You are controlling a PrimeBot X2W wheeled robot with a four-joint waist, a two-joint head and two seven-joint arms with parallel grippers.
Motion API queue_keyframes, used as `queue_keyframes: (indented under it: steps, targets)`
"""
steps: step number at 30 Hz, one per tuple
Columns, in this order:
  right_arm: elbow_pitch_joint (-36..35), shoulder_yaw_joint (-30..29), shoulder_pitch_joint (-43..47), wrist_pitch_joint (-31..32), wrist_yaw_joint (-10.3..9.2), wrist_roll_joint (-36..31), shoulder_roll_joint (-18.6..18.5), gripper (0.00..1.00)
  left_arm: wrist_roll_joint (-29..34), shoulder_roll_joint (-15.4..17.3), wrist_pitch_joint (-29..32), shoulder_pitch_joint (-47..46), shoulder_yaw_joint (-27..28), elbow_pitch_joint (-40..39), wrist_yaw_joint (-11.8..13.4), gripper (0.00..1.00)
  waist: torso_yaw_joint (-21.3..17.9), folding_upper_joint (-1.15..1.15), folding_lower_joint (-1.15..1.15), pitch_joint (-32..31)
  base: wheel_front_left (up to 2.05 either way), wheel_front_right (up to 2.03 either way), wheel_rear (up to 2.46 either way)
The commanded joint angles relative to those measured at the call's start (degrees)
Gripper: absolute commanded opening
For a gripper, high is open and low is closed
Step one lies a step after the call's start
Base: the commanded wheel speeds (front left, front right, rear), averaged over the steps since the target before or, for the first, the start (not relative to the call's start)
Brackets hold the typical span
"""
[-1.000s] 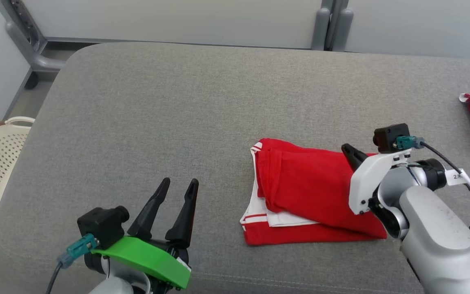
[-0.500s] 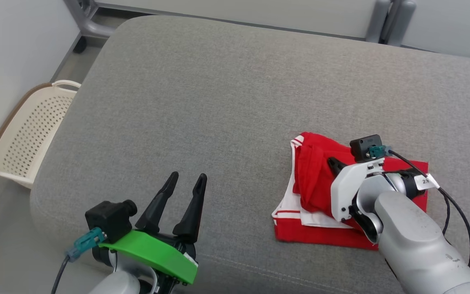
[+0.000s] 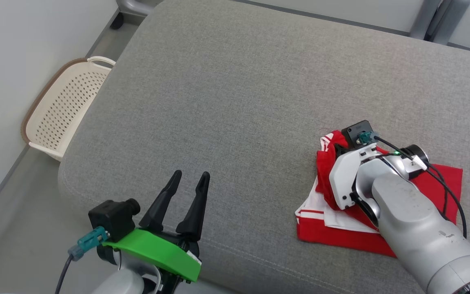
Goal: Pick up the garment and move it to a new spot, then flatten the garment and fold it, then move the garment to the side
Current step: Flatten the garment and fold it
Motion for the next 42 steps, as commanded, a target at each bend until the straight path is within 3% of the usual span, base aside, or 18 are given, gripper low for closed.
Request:
queue_keyframes:
  steps: [1,9,14,18,23,32,42]
  targets:
    - [0.7,1.2,-1.1,-0.5,-0.02,-0.3,0.1,0.00,0.4,-0.2,-0.4,-0.6,0.5,0.0,-0.3,1.00,0.4,0.00,0.00,0.3,0.00,0.00,0.00]
    - [2.2,8.6,-3.8,-0.3,-0.02,-2.5,0.3,0.00,0.6,-0.8,-0.5,-0.6,0.7,0.3,-0.7,1.00,0.7,0.00,0.00,0.6,0.00,0.00,0.00]
    - [0.8,15.3,-3.3,0.7,-0.02,1.2,1.8,0.00,0.6,-1.0,-0.5,-0.1,1.1,0.7,-0.8,1.00,0.4,0.00,0.00,0.6,0.00,0.00,0.00]
    - [-2.2,17.6,-5.4,-1.2,-0.06,6.1,0.8,0.00,0.6,-0.9,-0.7,0.6,1.9,0.7,-0.6,1.00,-1.0,0.00,0.00,0.3,0.00,0.00,0.00]
    - [-5.1,16.8,-7.0,-4.1,-0.06,10.9,-2.0,0.00,1.1,-0.9,-0.8,1.1,2.4,0.4,-0.6,1.00,-3.0,0.00,0.00,-0.3,0.00,0.00,0.00]
    - [-6.1,10.1,-3.0,-8.2,-0.05,16.5,-9.4,0.00,1.3,-0.6,-0.7,1.6,2.4,0.1,-0.3,1.00,-6.1,0.00,0.00,-0.9,0.00,0.00,0.00]
    - [-8.7,6.0,5.4,-10.0,-0.05,19.5,-10.0,0.00,1.2,-0.3,-0.4,1.6,2.1,0.1,-0.2,1.00,-7.5,0.00,0.00,-1.3,0.00,0.00,0.00]
